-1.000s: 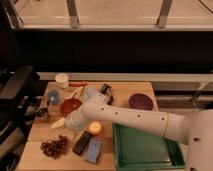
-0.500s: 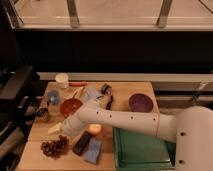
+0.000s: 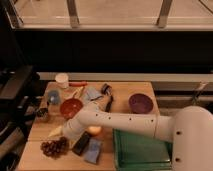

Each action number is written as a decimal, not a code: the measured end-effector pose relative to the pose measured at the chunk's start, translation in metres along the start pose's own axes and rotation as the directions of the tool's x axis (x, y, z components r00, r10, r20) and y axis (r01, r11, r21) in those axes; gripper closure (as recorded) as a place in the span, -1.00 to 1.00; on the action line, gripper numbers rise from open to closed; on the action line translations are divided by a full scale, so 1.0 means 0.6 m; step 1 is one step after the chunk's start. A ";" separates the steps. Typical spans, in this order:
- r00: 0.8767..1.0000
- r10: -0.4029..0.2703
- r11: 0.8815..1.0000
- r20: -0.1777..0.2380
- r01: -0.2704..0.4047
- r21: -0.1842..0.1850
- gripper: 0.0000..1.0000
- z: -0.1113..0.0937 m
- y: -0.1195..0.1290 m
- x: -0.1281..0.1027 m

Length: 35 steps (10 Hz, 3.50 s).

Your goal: Place grapes in red bowl

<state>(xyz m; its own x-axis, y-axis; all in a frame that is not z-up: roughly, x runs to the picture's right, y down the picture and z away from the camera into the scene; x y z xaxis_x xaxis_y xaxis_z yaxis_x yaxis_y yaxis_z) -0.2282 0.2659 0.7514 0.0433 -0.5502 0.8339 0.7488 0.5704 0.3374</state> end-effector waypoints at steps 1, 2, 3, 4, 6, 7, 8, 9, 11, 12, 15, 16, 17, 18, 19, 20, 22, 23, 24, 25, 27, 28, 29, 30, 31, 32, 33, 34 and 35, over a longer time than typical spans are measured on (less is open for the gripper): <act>1.000 0.002 1.000 0.001 -0.002 0.005 -0.15 0.003 0.001 -0.002; 1.000 0.012 1.000 -0.001 -0.012 0.009 0.09 -0.001 0.008 -0.001; 1.000 0.017 1.000 -0.002 -0.017 0.013 0.28 -0.002 0.010 -0.001; 1.000 0.018 1.000 -0.001 -0.018 0.016 0.49 -0.002 0.012 -0.002; 1.000 0.014 1.000 -0.007 -0.014 0.015 0.90 -0.008 0.012 -0.002; 1.000 0.014 1.000 -0.009 -0.014 0.015 0.98 -0.011 0.011 -0.003; 1.000 0.017 1.000 -0.019 -0.017 0.022 1.00 -0.021 0.011 -0.003; 0.999 0.018 0.999 -0.031 -0.017 0.034 1.00 -0.036 0.007 -0.003; 0.998 0.016 0.998 -0.058 -0.012 0.064 1.00 -0.069 0.000 -0.002; 0.997 0.014 0.996 -0.080 -0.007 0.084 1.00 -0.093 -0.001 0.001; 0.993 0.001 0.980 -0.114 0.022 0.198 1.00 -0.164 -0.014 0.011; 0.991 -0.008 0.971 -0.133 0.039 0.234 1.00 -0.194 -0.022 0.020; 0.988 -0.011 0.970 -0.153 0.048 0.237 1.00 -0.219 -0.023 0.033; 0.983 -0.017 0.972 -0.185 0.060 0.228 1.00 -0.256 -0.027 0.051; 0.978 -0.020 0.973 -0.208 0.067 0.222 1.00 -0.273 -0.027 0.058; 0.976 -0.022 0.974 -0.217 0.070 0.217 1.00 -0.279 -0.028 0.062; 0.970 -0.023 0.975 -0.241 0.075 0.207 1.00 -0.294 -0.029 0.072; 0.970 -0.022 0.975 -0.242 0.074 0.208 1.00 -0.295 -0.030 0.072; 0.971 -0.024 0.975 -0.240 0.075 0.207 1.00 -0.293 -0.031 0.072; 0.970 -0.024 0.975 -0.240 0.075 0.207 1.00 -0.293 -0.031 0.072; 0.970 -0.021 0.976 -0.241 0.072 0.206 1.00 -0.294 -0.029 0.072; 0.967 -0.027 0.979 -0.252 0.077 0.189 1.00 -0.295 -0.029 0.074; 0.962 -0.035 0.982 -0.270 0.082 0.167 1.00 -0.302 -0.031 0.085; 0.961 -0.032 0.984 -0.274 0.079 0.160 1.00 -0.307 -0.032 0.098; 0.962 -0.027 0.985 -0.272 0.073 0.158 1.00 -0.314 -0.033 0.122; 0.964 -0.010 0.985 -0.265 0.055 0.161 1.00 -0.320 -0.029 0.151; 0.965 -0.003 0.985 -0.262 0.047 0.163 1.00 -0.324 -0.029 0.164; 0.965 0.001 0.985 -0.261 0.044 0.164 1.00 -0.325 -0.029 0.170; 0.965 0.001 0.985 -0.261 0.043 0.165 1.00 -0.326 -0.028 0.170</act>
<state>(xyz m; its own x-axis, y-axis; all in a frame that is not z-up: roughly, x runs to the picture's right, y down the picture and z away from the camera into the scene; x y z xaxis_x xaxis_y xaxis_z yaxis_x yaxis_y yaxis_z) -0.1071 0.0809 0.7456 0.2156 -0.6895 0.6914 0.6310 0.6388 0.4402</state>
